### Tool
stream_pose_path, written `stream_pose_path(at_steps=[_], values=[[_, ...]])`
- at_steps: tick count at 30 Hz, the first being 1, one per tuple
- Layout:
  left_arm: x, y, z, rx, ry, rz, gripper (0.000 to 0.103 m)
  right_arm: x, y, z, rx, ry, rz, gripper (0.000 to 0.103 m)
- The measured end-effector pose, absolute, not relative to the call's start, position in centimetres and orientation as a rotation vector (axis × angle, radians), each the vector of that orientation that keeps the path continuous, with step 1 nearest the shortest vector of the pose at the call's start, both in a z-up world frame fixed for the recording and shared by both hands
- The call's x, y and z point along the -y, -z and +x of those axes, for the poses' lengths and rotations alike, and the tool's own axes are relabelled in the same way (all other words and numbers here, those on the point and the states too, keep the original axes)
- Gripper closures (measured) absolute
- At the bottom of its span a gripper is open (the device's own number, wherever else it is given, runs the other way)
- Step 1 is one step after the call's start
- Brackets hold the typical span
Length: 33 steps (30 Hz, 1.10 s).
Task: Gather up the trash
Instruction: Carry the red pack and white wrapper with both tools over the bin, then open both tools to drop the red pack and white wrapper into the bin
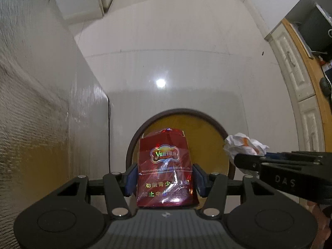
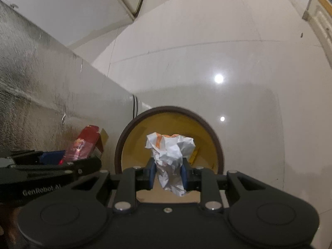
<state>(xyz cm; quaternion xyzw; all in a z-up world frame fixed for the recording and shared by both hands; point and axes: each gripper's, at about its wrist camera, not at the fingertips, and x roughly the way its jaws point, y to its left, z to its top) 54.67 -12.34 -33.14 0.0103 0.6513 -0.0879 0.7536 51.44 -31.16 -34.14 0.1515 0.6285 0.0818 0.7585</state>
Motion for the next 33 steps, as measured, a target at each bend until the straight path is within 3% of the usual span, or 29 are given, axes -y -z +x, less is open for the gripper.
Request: stream_pose_path(at_steps=[8, 9, 11, 17, 22, 33], values=[[11.1, 34.9, 54.8, -1.473, 0.189, -0.008, 0.045, 29.8, 36.2, 52.5, -1.427, -0.195, 0.355, 0.074], [11.2, 35.1, 54.8, -1.478, 0.191, -0.005, 0.043, 30.0, 36.5, 52.5, -1.431, -0.190, 0.360, 0.072], [11.2, 35.3, 54.8, -1.487, 0.193, 0.004, 0.029, 30.4, 37.1, 52.6, -1.447, -0.177, 0.375, 0.069], [11.6, 35.9, 54.6, -1.498, 0.184, 0.034, 0.022, 31.1, 38.5, 52.6, -1.495, -0.176, 0.377, 0.065], [11.4, 35.9, 54.5, -1.493, 0.163, 0.053, 0.016, 31.4, 38.7, 52.7, -1.505, -0.200, 0.375, 0.049], [11.0, 36.0, 53.5, -1.525, 0.142, 0.021, 0.005, 33.0, 39.6, 52.0, -1.543, -0.209, 0.333, 0.023]])
